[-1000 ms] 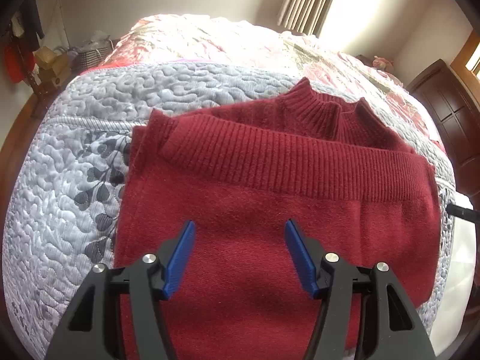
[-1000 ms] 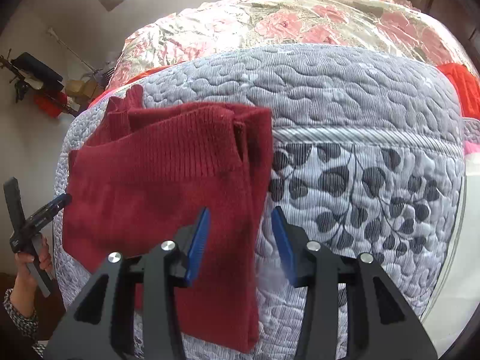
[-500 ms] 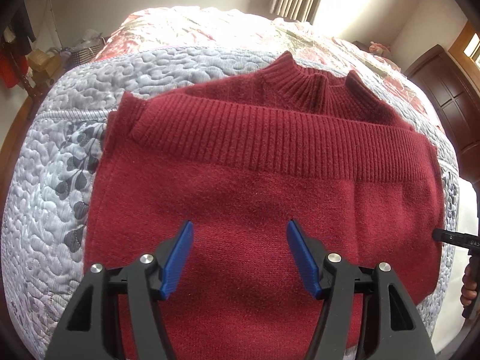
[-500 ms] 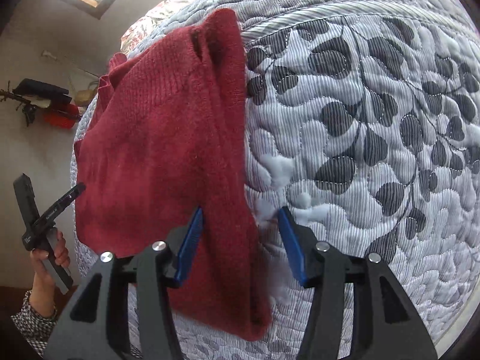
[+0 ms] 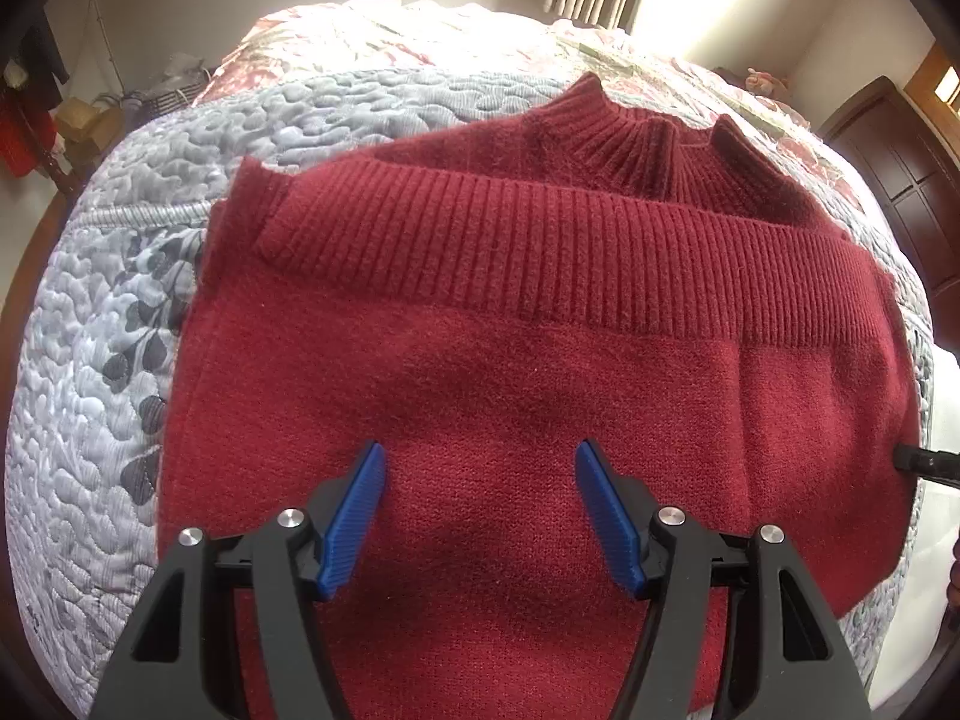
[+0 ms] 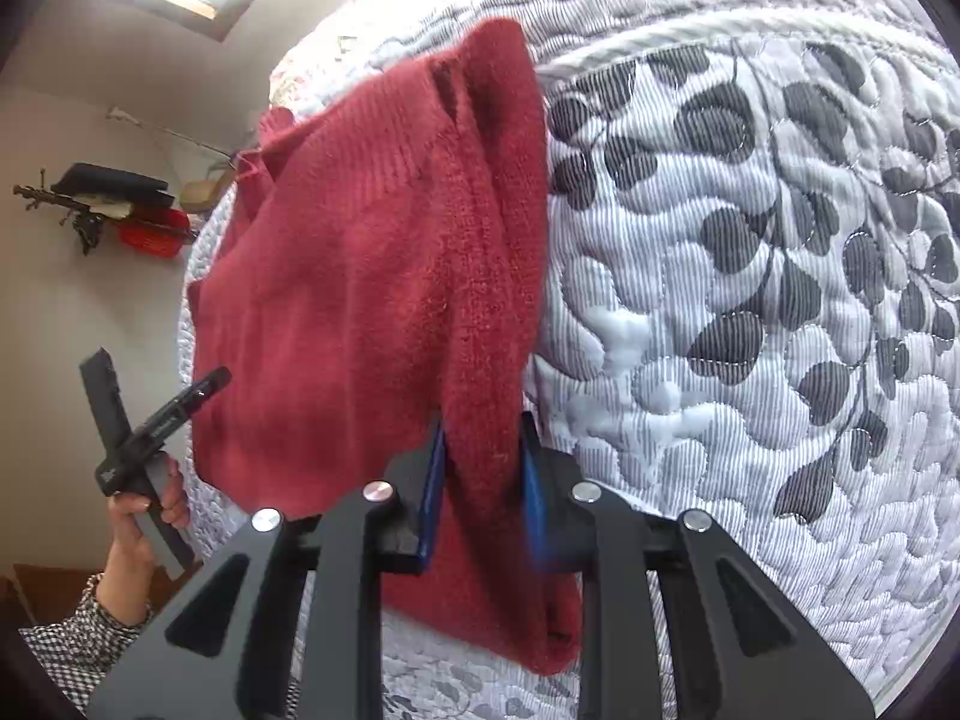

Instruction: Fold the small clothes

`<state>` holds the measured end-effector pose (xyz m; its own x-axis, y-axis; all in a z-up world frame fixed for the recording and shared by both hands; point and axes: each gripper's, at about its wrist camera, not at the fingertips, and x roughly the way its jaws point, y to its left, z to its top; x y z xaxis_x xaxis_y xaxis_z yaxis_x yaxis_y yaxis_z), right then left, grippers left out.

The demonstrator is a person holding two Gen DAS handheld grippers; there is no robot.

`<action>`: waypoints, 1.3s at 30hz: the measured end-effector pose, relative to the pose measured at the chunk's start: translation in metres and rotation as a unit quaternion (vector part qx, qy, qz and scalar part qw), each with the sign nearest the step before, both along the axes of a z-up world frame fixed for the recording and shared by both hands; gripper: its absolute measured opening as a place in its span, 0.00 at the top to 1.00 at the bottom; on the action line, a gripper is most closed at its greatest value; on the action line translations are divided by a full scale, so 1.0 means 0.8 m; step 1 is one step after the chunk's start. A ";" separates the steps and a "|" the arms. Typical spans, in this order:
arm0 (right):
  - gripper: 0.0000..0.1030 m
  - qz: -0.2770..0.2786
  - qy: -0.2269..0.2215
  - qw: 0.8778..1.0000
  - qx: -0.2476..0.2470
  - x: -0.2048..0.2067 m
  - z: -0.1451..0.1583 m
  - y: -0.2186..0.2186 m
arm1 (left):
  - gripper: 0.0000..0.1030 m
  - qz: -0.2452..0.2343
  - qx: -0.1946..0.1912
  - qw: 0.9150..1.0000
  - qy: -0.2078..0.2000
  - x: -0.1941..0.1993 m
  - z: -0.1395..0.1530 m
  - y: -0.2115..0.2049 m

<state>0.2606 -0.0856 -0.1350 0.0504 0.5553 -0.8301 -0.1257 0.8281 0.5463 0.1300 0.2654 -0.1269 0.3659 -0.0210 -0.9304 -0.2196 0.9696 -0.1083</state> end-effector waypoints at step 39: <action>0.81 -0.048 0.002 0.998 -0.045 -0.026 0.032 0.031 | 0.31 -0.011 0.002 1.000 -0.025 -0.009 0.006 0.015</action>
